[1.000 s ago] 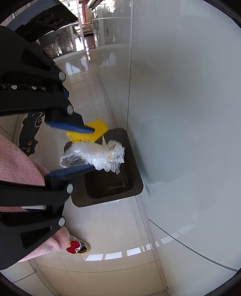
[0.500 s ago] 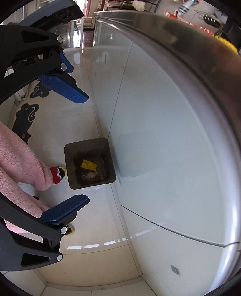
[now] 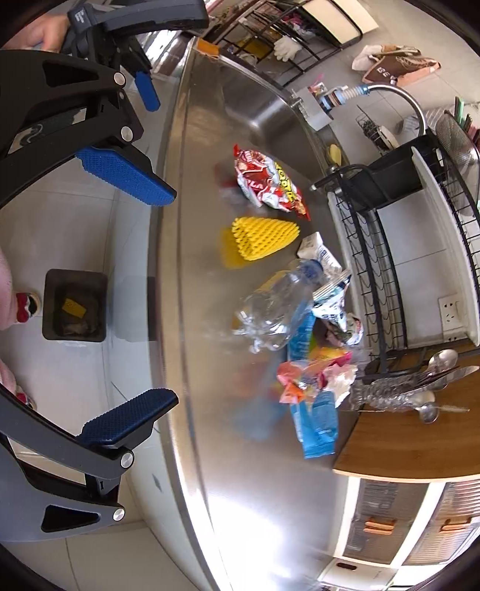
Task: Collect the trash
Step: 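Raise both tools back over the counter toward the candy bag and bottle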
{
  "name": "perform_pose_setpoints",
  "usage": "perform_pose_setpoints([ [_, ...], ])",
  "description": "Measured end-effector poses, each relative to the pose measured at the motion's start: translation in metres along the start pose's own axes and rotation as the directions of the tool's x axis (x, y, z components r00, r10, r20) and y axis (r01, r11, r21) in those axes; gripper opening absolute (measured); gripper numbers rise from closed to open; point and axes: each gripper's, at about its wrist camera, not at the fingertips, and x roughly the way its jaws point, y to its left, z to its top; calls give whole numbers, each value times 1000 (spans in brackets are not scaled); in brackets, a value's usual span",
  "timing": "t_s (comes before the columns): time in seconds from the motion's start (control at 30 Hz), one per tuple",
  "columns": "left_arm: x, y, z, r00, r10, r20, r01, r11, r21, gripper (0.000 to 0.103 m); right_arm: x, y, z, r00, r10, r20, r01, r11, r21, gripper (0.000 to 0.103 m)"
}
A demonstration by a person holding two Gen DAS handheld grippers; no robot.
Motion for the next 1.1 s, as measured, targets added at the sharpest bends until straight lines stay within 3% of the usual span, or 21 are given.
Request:
perform_pose_setpoints([
  [0.23,-12,5,66,997,40,66,-39,999,-14,95,4,19,57,999,4,47,-1,998,-69,100],
  [0.57,26,13,135,996,88,31,-87,996,-26,95,53,12,108,999,-45,-17,43,992,-121,100],
  [0.73,51,15,155,994,110,-6,-110,993,-34,95,74,0,120,997,-42,-60,35,993,-116,97],
  [0.87,73,17,161,992,116,-47,-117,993,-28,95,91,-2,123,993,-23,-114,7,990,-138,83],
  [1.1,108,14,160,984,113,-138,-118,993,-25,95,113,-1,114,980,-33,-196,-6,981,-193,82],
])
